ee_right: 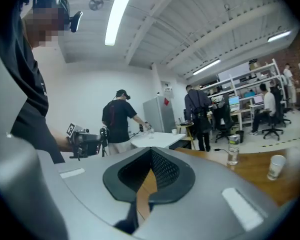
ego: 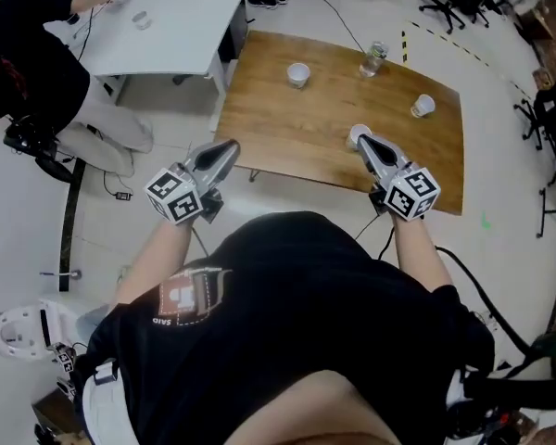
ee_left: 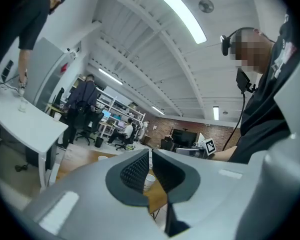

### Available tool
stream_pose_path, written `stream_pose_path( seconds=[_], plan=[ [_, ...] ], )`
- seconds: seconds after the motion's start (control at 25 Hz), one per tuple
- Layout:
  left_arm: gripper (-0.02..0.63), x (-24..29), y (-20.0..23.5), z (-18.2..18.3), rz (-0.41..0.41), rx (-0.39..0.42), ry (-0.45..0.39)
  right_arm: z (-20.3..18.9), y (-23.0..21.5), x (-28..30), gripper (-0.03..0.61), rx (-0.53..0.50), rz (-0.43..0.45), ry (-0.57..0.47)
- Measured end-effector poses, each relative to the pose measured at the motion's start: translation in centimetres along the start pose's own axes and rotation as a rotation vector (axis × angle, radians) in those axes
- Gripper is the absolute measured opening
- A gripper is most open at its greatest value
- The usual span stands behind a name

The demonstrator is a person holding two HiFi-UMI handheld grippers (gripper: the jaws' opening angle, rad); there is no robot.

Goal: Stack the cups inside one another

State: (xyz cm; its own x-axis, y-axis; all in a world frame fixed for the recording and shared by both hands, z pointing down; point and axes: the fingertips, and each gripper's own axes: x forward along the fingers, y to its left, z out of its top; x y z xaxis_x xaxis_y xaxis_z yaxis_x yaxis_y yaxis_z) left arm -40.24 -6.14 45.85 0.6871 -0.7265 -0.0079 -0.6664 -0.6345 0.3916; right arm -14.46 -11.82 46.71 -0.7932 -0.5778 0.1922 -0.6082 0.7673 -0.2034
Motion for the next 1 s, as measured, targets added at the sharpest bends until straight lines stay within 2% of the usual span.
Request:
stream_pose_path(
  seconds=[0.24, 0.36, 0.64, 0.8, 1.0],
  plan=[
    [0.02, 6.6, -3.7, -1.3, -0.151, -0.017, 0.039, -0.5, -3.8, -9.1, 0.014, 0.016, -0.208, -0.044],
    [0.02, 10.5, -6.7, -1.8, -0.185, -0.015, 0.048, -1.3, -6.2, -13.5, 0.014, 0.035, -0.249, -0.048],
    [0.02, 16.9, -11.1, -3.6, -0.137, -0.03, 0.049, -2.1, -12.0, -18.9, 0.014, 0.028, -0.218, -0.029],
    [0.02, 18.3, -11.9, -4.8, -0.111, -0.028, 0.053, -2.8, -13.9, -19.1, 0.014, 0.026, -0.179, -0.006],
    [0.02, 17.8, -11.5, -4.8, -0.104, 0.001, 0.077, -3.1, -14.2, -17.4, 0.015, 0.036, -0.162, -0.013]
  ],
)
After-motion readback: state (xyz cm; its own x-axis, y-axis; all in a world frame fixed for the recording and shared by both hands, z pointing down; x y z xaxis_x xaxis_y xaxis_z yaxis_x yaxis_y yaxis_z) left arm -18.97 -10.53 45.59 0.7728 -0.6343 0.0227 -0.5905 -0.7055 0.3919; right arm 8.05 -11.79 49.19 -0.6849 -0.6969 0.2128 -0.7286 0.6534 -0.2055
